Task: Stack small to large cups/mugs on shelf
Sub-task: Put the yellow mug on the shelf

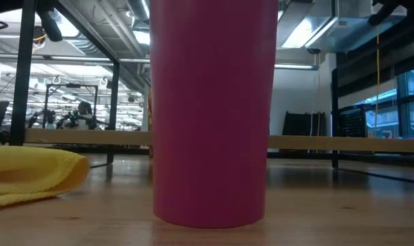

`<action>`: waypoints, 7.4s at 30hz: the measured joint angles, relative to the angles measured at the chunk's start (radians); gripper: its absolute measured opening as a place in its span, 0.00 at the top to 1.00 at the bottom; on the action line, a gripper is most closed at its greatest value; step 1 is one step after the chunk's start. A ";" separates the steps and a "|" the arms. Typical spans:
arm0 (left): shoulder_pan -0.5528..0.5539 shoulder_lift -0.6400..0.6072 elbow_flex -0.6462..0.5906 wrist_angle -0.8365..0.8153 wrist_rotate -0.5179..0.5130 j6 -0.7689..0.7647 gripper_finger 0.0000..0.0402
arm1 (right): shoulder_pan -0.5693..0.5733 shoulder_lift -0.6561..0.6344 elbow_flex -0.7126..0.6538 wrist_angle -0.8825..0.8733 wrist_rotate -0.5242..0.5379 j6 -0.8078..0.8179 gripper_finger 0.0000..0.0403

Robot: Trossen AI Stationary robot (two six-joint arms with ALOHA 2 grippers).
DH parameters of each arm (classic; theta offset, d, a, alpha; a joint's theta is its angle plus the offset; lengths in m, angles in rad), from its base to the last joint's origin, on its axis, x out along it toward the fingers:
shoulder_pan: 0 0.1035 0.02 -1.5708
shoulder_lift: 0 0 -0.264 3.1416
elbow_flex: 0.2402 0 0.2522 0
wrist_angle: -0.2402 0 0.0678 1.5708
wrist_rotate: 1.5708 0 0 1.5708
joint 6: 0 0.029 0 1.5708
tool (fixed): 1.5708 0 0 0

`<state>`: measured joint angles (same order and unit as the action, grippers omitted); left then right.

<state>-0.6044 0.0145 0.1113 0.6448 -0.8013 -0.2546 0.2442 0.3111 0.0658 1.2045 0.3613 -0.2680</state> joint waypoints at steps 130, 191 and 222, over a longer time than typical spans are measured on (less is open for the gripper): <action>0.000 0.000 0.277 -0.096 -0.077 0.422 0.92 | 0.331 1.035 1.584 -2.734 -0.743 1.839 0.67; 0.000 0.000 0.277 -0.095 -0.080 0.423 0.92 | 0.707 1.380 1.302 -2.318 -0.158 2.465 0.67; 0.000 0.000 0.277 -0.090 -0.081 0.423 0.92 | 0.659 1.381 1.177 -2.177 -0.206 2.484 0.67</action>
<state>-0.6041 0.0148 0.3882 0.5549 -0.8825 0.1688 0.9031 1.6917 1.2427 -0.9726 0.1551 2.2162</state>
